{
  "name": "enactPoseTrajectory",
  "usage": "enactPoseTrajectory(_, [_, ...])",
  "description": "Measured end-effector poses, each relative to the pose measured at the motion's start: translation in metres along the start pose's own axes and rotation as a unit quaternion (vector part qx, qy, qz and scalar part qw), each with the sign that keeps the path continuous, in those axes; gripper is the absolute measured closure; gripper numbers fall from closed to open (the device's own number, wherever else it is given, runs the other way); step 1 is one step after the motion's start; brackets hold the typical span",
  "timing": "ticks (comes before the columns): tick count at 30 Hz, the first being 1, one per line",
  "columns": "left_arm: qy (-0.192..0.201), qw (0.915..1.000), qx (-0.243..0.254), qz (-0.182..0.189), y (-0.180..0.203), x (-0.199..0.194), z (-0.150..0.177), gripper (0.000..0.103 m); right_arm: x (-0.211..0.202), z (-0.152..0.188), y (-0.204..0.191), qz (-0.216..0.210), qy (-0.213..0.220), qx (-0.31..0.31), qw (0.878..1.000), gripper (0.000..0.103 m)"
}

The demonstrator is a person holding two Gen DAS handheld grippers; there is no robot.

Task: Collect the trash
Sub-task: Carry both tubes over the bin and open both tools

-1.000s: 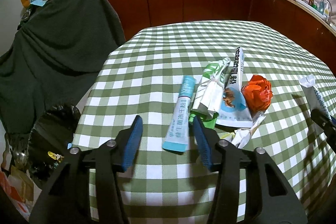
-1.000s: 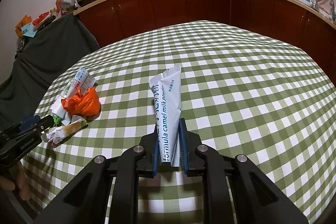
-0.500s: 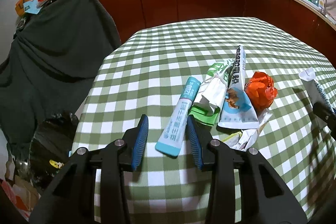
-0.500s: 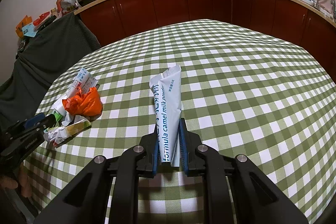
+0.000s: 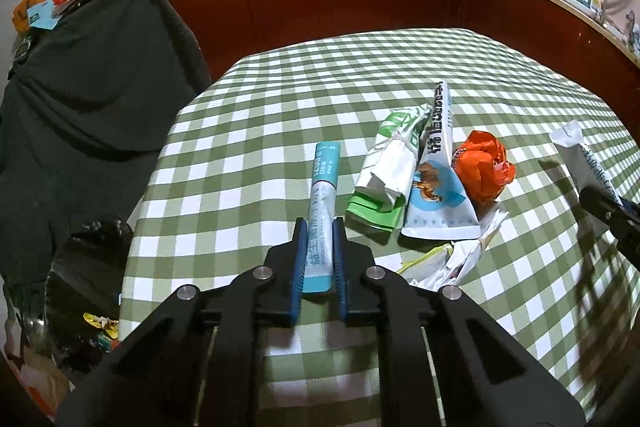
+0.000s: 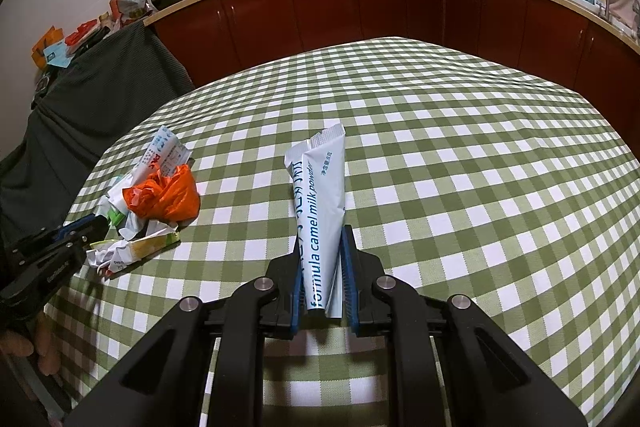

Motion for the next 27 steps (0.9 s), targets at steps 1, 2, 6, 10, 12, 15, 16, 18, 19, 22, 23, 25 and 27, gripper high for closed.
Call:
enactPoseTrajectory(1, [0.001,1.0000,-0.004,-0.001,-0.002,-0.001,0.001,0.092,0.000,0.000,-0.001,0.000,0.000,-0.001,1.000,0.086])
enactPoseTrajectory(2, [0.002,1.0000,-0.005,-0.001,-0.003,-0.003,0.003,0.092,0.000,0.001,-0.003,-0.001,-0.001,-0.003,1.000,0.086])
enactPoseTrajectory(6, [0.011,0.9998,-0.018,-0.007,-0.013,-0.014,0.010,0.092,-0.003,0.004,-0.010,-0.003,0.002,-0.007,1.000,0.086])
enactPoseTrajectory(10, [0.028,0.9989,-0.031,-0.022,-0.029,-0.031,0.016,0.093,-0.008,0.005,-0.020,-0.011,0.005,-0.012,1.000,0.086])
enactPoseTrajectory(12, [0.033,0.9983,-0.038,-0.027,-0.037,-0.039,0.020,0.093,-0.010,0.007,-0.026,-0.015,0.006,-0.014,1.000,0.086])
enactPoseTrajectory(15, [0.039,0.9972,-0.054,-0.033,-0.052,-0.049,0.025,0.093,-0.013,0.009,-0.042,-0.019,0.009,-0.024,0.999,0.086])
enactPoseTrajectory(16, [0.041,0.9969,-0.058,-0.035,-0.056,-0.052,0.027,0.093,-0.014,0.010,-0.049,-0.022,0.010,-0.029,0.999,0.086])
enactPoseTrajectory(18, [0.045,0.9960,-0.065,-0.042,-0.065,-0.058,0.032,0.093,-0.016,0.011,-0.059,-0.028,0.011,-0.036,0.999,0.086])
enactPoseTrajectory(19, [0.046,0.9956,-0.069,-0.045,-0.070,-0.061,0.034,0.093,-0.017,0.012,-0.068,-0.033,0.012,-0.043,0.998,0.086])
enactPoseTrajectory(22, [0.051,0.9936,-0.082,-0.057,-0.088,-0.071,0.044,0.093,-0.020,0.014,-0.090,-0.045,0.014,-0.058,0.997,0.086])
enactPoseTrajectory(23, [0.053,0.9925,-0.089,-0.064,-0.098,-0.075,0.048,0.093,-0.020,0.015,-0.101,-0.051,0.015,-0.066,0.996,0.086])
enactPoseTrajectory(25, [0.054,0.9909,-0.099,-0.072,-0.114,-0.080,0.055,0.093,-0.022,0.017,-0.121,-0.062,0.016,-0.081,0.995,0.086])
enactPoseTrajectory(27, [0.054,0.9886,-0.114,-0.083,-0.134,-0.085,0.064,0.093,-0.023,0.019,-0.146,-0.074,0.016,-0.101,0.992,0.086])
Point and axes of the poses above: each gripper's, at about its wrist camera, not at the fingertips, and x roughly the way its jaws point, y to its right, z to its underside, the point moved 9 cm from there along x, roughly the way its jaws point, and after that the axes turned 12 degrees about -y, right-handed, at the moved point
